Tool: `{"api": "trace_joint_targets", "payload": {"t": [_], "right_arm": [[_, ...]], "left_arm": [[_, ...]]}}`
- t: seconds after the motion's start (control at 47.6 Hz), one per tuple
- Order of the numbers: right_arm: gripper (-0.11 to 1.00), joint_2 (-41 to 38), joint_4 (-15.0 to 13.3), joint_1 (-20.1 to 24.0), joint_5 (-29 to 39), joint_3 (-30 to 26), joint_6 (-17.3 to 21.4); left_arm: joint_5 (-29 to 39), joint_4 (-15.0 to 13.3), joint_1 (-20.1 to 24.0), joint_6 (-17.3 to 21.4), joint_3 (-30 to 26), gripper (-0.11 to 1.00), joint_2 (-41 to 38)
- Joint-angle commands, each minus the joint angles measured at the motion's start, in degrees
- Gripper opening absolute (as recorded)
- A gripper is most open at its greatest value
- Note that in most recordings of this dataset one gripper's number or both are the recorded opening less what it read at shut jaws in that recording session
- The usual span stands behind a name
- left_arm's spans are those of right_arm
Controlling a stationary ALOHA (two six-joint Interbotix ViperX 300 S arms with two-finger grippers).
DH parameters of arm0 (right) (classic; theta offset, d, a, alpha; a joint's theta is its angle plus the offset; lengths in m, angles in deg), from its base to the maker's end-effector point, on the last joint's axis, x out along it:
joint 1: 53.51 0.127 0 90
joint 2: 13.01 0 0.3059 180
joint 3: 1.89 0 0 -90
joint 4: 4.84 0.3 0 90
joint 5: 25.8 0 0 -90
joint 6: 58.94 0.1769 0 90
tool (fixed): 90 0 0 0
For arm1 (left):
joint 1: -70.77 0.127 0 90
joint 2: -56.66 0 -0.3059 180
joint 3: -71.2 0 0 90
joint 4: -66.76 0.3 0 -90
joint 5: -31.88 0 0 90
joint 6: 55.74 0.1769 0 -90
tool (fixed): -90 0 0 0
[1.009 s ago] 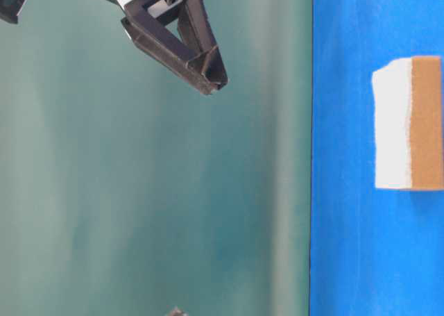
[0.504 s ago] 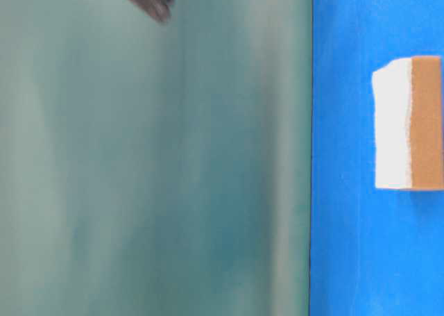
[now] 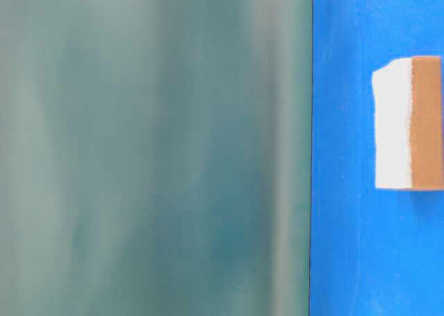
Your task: Hand over the sponge with the left arm and wipe it with the right arm.
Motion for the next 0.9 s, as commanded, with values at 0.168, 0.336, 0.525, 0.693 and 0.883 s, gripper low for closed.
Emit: {"api": "trace_joint_targets", "payload": {"t": [0.168,0.336,0.525,0.693,0.883], "right_arm": [[0.73,3.69,3.52,0.09,-0.44,5.1,0.18],[0.73,3.52,4.66,0.09,-4.13,6.59,0.18],[0.73,3.6,5.01,0.09,-4.22,6.59,0.18],[0.73,3.69,5.01,0.09,-4.22,6.59,0.18],[0.73,3.69,5.01,0.09,-4.22,6.59,0.18]], "left_arm": [[-0.7,0.0,-0.09,-0.7,3.25,0.89,4.48],[-2.37,0.0,-0.09,-1.05,5.98,0.88,4.39],[-3.34,0.0,0.0,-1.05,7.29,0.88,4.75],[-3.25,-0.09,-0.09,-1.05,7.47,0.88,4.83],[-3.25,0.0,-0.09,-1.05,7.47,0.88,4.92]]}}
